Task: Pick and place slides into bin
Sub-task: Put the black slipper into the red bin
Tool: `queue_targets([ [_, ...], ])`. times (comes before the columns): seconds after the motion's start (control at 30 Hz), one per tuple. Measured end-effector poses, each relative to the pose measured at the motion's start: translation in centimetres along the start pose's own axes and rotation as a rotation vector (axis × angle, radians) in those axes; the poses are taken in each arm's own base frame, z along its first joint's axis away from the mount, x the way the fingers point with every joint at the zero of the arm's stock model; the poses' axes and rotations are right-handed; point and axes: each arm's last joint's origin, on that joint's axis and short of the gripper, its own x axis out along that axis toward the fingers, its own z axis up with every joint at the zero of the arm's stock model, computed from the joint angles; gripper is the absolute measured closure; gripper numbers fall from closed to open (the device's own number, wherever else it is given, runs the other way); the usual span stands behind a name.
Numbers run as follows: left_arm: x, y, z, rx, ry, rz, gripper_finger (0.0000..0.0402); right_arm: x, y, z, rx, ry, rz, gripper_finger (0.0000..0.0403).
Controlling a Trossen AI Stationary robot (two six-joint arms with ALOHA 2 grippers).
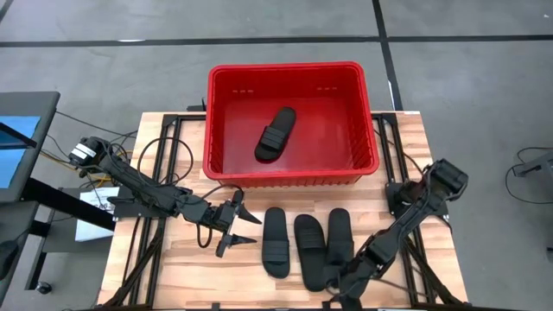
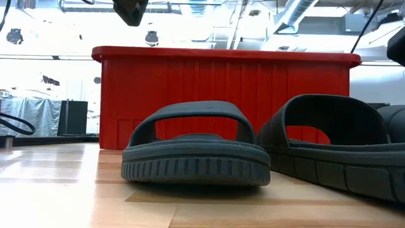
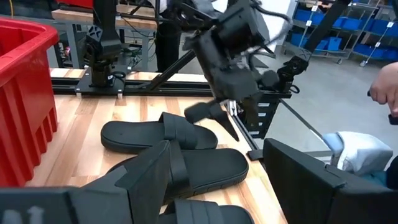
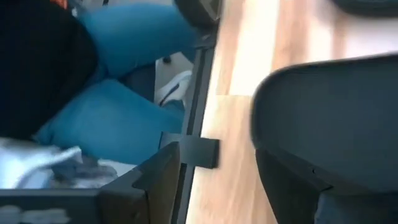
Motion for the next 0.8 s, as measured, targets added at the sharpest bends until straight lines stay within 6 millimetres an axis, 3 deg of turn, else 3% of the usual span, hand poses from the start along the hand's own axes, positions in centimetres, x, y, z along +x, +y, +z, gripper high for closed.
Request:
queue_targets([
  [0.33, 0.0, 0.0, 0.0, -0.002, 0.0, 0.0, 0.0154, 2.6, 1.2, 1.3, -0.114, 0.179, -0.103, 0.0215],
  [0.53, 0.0, 0.0, 0.0, -0.017, -0.001, 0.0, 0.0154, 3.0, 1.2, 1.2, -0.135, 0.291, -0.173, 0.0221],
  [0.8, 0.0, 0.0, 0.0, -0.047, 0.0, 0.0, 0.0154, 2.6, 1.9, 2.2, -0.184, 0.27, -0.162, 0.0219],
])
